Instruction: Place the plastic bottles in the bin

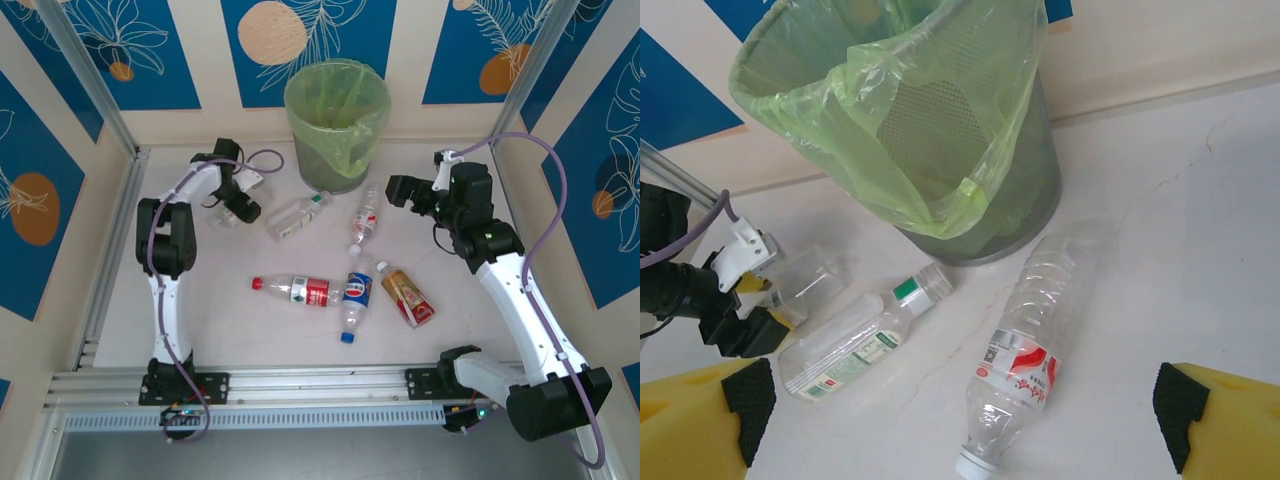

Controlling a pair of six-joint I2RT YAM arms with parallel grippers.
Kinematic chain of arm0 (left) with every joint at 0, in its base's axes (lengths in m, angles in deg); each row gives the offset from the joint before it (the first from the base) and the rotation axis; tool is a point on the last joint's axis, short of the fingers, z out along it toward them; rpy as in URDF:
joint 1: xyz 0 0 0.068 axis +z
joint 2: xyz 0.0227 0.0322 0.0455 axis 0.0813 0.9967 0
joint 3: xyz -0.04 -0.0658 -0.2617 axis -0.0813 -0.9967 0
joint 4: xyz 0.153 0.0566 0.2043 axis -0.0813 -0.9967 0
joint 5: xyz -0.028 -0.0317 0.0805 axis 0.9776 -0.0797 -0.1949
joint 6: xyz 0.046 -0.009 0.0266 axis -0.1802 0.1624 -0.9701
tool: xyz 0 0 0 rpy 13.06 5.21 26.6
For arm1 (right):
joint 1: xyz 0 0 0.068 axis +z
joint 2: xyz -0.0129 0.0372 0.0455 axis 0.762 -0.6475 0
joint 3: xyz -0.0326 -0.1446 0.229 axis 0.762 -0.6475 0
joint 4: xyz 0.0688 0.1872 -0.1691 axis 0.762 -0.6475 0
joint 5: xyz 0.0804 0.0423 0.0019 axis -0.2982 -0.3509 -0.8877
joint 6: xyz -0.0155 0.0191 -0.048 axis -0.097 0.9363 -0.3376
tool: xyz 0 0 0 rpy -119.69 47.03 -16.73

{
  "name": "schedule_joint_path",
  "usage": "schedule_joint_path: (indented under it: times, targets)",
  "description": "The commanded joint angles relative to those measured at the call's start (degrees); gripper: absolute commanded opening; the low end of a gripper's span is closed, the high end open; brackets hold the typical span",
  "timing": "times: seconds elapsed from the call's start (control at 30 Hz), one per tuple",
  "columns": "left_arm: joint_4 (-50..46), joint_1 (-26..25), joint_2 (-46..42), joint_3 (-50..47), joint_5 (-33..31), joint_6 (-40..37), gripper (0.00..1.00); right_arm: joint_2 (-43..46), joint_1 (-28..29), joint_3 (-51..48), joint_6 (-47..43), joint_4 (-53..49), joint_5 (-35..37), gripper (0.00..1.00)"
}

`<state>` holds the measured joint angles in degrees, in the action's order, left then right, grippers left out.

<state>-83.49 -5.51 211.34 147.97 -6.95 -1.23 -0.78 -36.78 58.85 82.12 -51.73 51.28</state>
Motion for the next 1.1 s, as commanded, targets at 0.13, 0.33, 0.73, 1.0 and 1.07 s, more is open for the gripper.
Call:
schedule_joint_path:
  times: [0.13, 0.33, 0.73, 1.0, 1.07]
  targets:
    - [2.1, -0.8, 1.8, 1.0, 0.9, -2.3, 0.87, 2.3, -0.3, 0.1, -1.5, -2.0, 2.4, 0.99]
    - [3.2, -0.9, 1.3, -0.2, 2.2, -2.2, 0.79, 5.8, -0.4, -3.3, -1.9, 3.7, 1.8, 0.99]
    - [2.1, -0.9, 2.1, 0.7, 2.5, -0.5, 0.65, 6.7, -0.5, -3.6, -4.3, 4.1, 2.6, 0.99]
    - [3.6, -0.8, 0.2, 0.2, 3.6, 1.7, 0.54, 6.5, -0.6, -4.8, -3.7, 4.4, 1.9, 0.99]
    - [4.3, -0.9, -0.2, 0.2, 3.1, 3.1, 0.52, 6.5, -0.6, -5.1, -3.9, 4.6, 1.6, 1.0]
